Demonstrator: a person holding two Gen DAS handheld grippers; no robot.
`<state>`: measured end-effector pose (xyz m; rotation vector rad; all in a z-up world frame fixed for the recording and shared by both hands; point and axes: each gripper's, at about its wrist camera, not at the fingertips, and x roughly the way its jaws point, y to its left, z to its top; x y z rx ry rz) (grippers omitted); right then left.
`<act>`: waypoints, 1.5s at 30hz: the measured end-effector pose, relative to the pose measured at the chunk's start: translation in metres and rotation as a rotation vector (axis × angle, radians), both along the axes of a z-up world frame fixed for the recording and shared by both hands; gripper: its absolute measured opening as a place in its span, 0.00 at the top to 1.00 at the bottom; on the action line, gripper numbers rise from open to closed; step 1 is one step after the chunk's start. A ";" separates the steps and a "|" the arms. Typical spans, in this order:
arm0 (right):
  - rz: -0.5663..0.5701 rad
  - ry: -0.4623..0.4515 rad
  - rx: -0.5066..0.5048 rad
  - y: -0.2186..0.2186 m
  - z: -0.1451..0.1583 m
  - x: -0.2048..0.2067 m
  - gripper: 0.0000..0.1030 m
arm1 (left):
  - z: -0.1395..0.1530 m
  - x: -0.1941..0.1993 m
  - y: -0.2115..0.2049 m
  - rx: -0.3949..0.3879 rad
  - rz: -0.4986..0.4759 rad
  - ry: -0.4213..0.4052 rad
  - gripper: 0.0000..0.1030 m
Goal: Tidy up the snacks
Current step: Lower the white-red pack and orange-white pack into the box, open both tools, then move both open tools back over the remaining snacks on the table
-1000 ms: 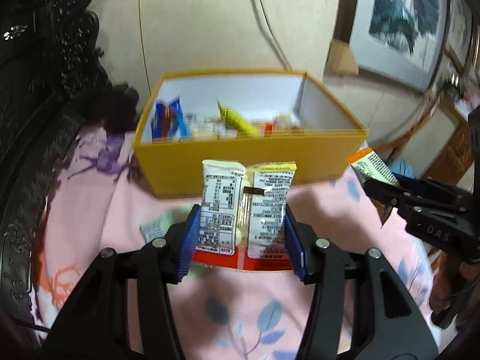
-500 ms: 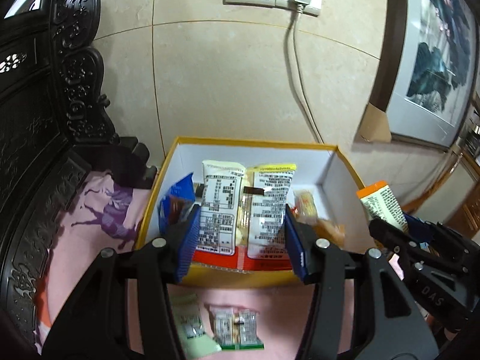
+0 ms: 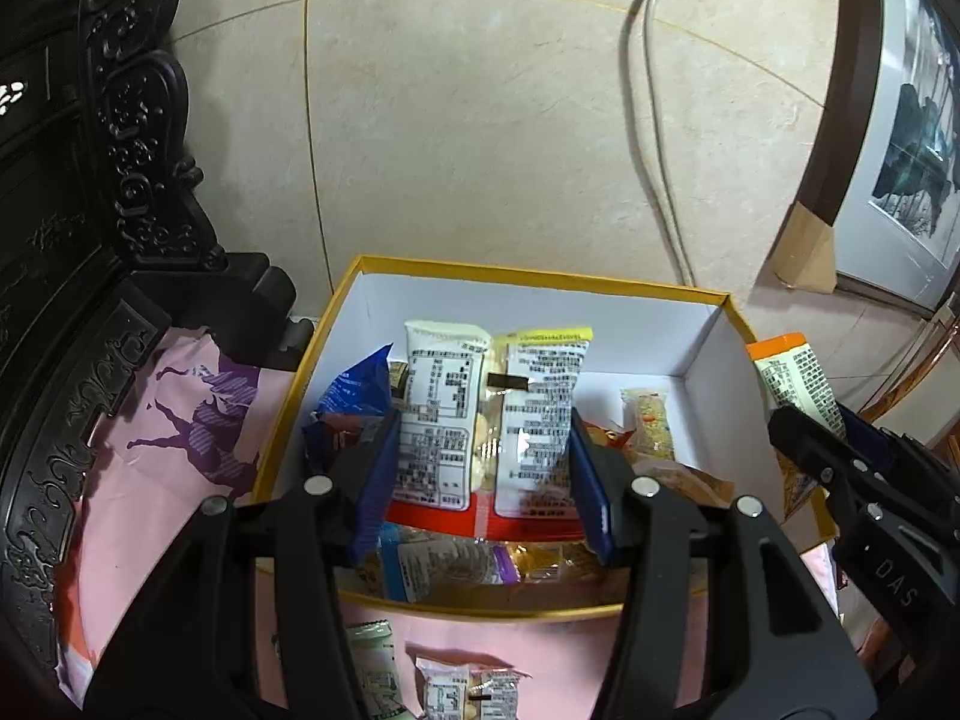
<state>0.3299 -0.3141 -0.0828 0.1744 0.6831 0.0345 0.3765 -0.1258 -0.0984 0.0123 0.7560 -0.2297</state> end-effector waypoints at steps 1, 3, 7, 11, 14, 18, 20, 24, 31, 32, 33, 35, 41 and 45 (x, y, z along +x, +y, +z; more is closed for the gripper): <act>0.000 0.002 -0.002 0.001 -0.001 0.001 0.59 | -0.002 0.003 0.001 -0.001 0.005 0.005 0.48; -0.001 0.006 -0.008 0.001 -0.004 0.005 0.59 | -0.007 0.007 0.002 -0.009 0.014 0.017 0.48; -0.002 0.017 -0.012 0.001 -0.009 0.013 0.59 | -0.013 0.015 0.004 -0.019 0.026 0.031 0.48; -0.002 0.057 -0.034 0.003 -0.016 0.022 0.57 | -0.020 0.024 0.007 -0.036 0.047 0.070 0.42; -0.016 0.060 -0.054 0.004 -0.016 0.018 0.41 | -0.016 0.024 0.018 -0.070 0.082 0.062 0.27; -0.021 0.034 -0.026 0.004 -0.010 0.002 0.37 | -0.003 0.016 0.032 -0.092 0.078 0.030 0.25; -0.013 0.027 0.011 0.006 -0.009 -0.010 0.37 | 0.003 0.009 0.040 -0.082 0.084 0.011 0.24; 0.016 0.025 0.054 0.023 -0.011 -0.037 0.37 | 0.013 -0.010 0.064 -0.062 0.094 -0.019 0.24; 0.086 0.120 0.098 0.067 -0.042 -0.063 0.37 | 0.012 -0.043 0.105 -0.039 0.122 -0.026 0.20; 0.093 0.135 0.107 0.072 -0.046 -0.064 0.37 | 0.010 -0.047 0.109 -0.033 0.123 -0.023 0.20; 0.101 0.154 0.112 0.079 -0.053 -0.064 0.37 | 0.006 -0.053 0.114 -0.021 0.129 -0.017 0.19; 0.128 0.192 0.108 0.095 -0.067 -0.062 0.37 | -0.002 -0.063 0.123 -0.003 0.140 -0.004 0.19; 0.143 0.287 0.088 0.126 -0.104 -0.051 0.37 | -0.023 -0.087 0.152 0.009 0.179 0.064 0.19; 0.159 0.321 0.067 0.143 -0.116 -0.043 0.37 | -0.033 -0.099 0.168 0.016 0.193 0.094 0.19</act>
